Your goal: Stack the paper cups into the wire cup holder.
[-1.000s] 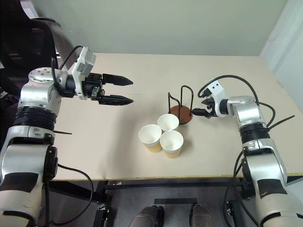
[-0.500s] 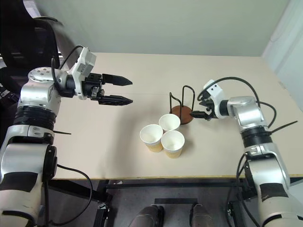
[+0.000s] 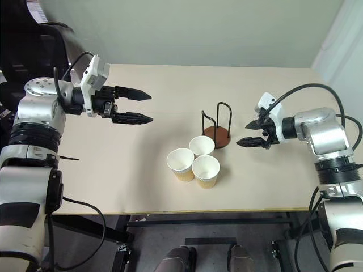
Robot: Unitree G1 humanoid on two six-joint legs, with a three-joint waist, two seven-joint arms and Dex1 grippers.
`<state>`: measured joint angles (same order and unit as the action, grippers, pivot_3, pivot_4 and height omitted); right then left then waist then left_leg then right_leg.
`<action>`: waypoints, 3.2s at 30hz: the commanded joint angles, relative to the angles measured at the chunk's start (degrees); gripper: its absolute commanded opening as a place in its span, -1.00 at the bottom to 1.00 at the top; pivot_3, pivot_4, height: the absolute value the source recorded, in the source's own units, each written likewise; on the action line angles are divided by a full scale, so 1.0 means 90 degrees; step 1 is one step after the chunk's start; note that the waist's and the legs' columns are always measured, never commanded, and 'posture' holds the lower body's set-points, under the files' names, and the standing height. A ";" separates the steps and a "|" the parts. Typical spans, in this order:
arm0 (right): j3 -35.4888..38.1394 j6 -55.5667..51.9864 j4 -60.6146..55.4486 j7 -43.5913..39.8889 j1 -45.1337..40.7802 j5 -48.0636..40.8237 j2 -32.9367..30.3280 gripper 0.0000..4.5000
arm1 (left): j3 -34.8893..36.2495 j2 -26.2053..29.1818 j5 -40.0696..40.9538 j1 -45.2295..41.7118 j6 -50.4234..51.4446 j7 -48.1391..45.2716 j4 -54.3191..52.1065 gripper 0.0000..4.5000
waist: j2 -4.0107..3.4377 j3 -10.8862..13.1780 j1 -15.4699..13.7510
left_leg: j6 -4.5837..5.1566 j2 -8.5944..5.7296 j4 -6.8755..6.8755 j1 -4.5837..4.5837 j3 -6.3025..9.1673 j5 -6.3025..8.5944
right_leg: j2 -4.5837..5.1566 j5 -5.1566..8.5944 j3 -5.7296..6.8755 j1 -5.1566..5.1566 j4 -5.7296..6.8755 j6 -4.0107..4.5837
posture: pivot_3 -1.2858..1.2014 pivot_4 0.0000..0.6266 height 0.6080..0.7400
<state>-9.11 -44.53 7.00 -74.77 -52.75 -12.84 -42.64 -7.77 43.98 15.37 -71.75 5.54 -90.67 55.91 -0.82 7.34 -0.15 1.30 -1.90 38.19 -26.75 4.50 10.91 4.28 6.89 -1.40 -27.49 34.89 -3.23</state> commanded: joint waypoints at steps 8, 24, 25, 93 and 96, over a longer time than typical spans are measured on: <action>-0.0387 -0.0302 -0.0958 -0.0252 -0.0738 -0.0426 0.0005 0.75 | -0.0052 0.0006 -0.0135 -0.0379 -0.0316 -0.0203 0.0234 1.00 | 0.0000 0.0000 -0.0006 | 0.0005 -0.0003 -0.0003 -0.0002 0.0004 -0.0004 | 0.0000 0.0002 -0.0002 -0.0002 -0.0002 0.0000 | 0.03 -0.52 1.00; -0.1091 -0.0451 -0.1243 0.0590 -0.1151 -0.0179 0.0825 0.75 | -0.1217 0.1106 0.2473 0.1171 0.0634 -0.0203 -0.2044 1.00 | 0.0001 -0.0001 0.0010 | -0.0006 0.0007 0.0000 -0.0024 0.0008 -0.0015 | -0.0007 0.0000 0.0009 -0.0029 0.0016 0.0007 | 0.03 -0.52 1.00; -0.1177 -0.0415 -0.1301 0.0540 -0.1120 -0.0140 0.0778 0.75 | -0.1244 0.1114 0.2478 0.1161 0.0652 -0.0203 -0.2059 1.00 | 0.0001 -0.0001 -0.0007 | -0.0005 0.0004 0.0000 -0.0024 0.0007 -0.0017 | -0.0008 -0.0002 0.0010 -0.0029 0.0014 0.0010 | 0.03 -0.52 1.00; -0.2905 0.3806 -0.2502 -0.1141 0.0408 0.3027 -0.0446 -0.99 | -0.1550 0.0882 0.2294 0.0604 0.0414 -0.0203 -0.1519 1.00 | 0.0007 -0.0004 0.0003 | 0.0009 -0.0001 0.0003 -0.0017 0.0005 -0.0034 | 0.0000 -0.0013 0.0003 -0.0009 0.0004 0.0020 | 0.03 -0.52 1.00; -0.2780 0.3920 -0.2508 -0.1271 0.0450 0.2968 -0.0578 -0.99 | -0.1548 0.0883 0.2291 0.0612 0.0413 -0.0203 -0.1520 1.00 | 0.0008 -0.0005 -0.0004 | 0.0009 -0.0001 0.0003 -0.0013 0.0008 -0.0034 | 0.0000 -0.0013 0.0004 -0.0001 0.0000 0.0020 | 0.03 -0.52 1.00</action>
<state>-36.39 -10.14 -14.94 -84.88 -48.62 14.17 -46.67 -23.23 50.86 35.82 -64.98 9.90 -90.82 42.80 -0.75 7.30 -0.18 1.38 -1.92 38.22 -26.89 4.58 10.61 4.28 6.78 -1.37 -27.49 34.88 -3.04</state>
